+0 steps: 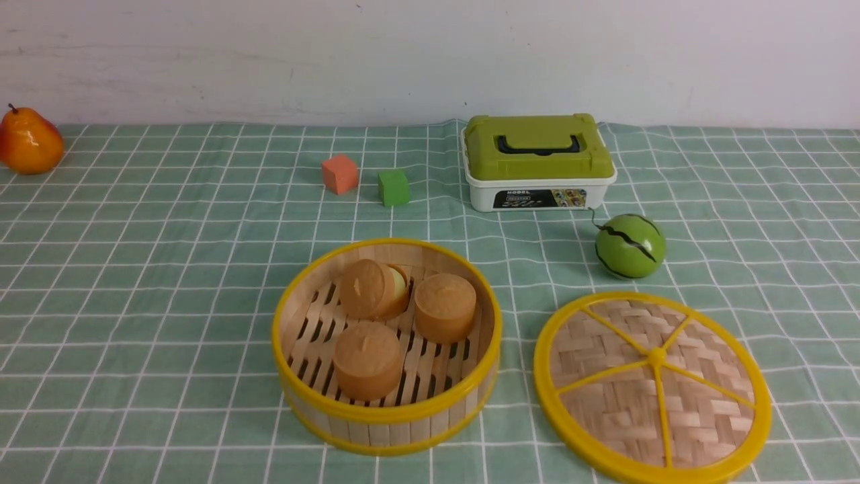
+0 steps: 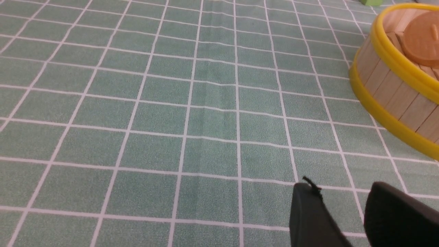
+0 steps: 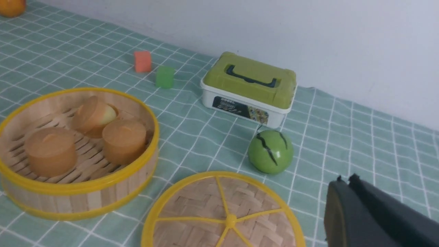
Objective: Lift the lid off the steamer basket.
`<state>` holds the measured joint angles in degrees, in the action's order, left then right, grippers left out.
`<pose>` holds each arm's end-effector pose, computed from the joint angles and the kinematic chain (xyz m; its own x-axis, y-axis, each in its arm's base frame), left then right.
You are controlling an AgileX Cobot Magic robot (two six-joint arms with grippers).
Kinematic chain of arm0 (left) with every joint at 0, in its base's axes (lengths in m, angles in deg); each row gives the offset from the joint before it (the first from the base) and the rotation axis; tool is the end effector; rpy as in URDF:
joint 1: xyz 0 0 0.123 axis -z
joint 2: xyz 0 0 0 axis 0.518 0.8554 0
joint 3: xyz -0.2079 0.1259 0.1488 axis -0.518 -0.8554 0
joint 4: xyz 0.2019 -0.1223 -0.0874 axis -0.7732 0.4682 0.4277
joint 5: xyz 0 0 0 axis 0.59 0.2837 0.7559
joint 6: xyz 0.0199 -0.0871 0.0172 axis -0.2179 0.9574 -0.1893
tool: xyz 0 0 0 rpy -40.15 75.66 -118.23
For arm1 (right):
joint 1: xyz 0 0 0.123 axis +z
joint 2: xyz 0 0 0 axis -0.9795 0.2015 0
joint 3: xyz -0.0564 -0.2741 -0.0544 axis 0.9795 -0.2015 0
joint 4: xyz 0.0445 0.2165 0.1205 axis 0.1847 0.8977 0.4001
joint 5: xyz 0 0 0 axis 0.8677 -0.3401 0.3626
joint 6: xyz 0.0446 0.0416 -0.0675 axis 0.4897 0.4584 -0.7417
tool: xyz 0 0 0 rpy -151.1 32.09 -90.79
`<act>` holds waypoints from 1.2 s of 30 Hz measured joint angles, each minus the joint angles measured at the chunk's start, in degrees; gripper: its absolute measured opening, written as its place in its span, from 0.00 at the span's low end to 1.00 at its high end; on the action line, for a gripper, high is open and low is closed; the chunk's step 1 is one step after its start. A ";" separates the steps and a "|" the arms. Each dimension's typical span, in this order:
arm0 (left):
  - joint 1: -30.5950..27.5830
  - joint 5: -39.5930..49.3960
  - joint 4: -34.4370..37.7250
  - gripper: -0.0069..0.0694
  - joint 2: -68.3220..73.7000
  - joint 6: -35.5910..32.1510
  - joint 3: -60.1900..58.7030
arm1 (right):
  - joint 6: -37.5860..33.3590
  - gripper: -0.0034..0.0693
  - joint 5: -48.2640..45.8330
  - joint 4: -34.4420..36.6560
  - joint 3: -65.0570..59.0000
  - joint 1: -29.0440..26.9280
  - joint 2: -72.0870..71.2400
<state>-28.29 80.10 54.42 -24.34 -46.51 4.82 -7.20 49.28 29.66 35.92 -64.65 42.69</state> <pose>0.0521 -0.0012 0.1679 -0.3203 -0.1754 -0.9310 -0.0257 0.9840 -0.1765 0.0765 0.0237 0.3475 -0.1666 -0.1575 -0.9734 -0.3087 0.9459 -0.1002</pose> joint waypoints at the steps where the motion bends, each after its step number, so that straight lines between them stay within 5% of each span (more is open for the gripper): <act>1: 0.00 0.00 0.00 0.40 0.00 0.00 0.00 | 0.00 0.02 4.31 -1.16 -3.69 -0.50 -1.60; 9: 0.00 0.00 0.00 0.40 0.00 0.00 0.00 | 4.36 0.02 20.45 -3.79 -26.21 -9.83 -17.16; 18: 0.00 0.01 0.00 0.40 0.00 0.00 0.00 | 18.93 0.02 13.88 -8.17 -37.25 -13.64 -24.47; 36: 0.00 0.01 0.00 0.40 0.00 0.00 0.00 | 19.59 0.02 7.14 -8.33 -36.84 -13.64 -24.47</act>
<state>-28.29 80.11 54.42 -24.34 -46.51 4.82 12.39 56.41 21.33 -0.92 -78.29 18.22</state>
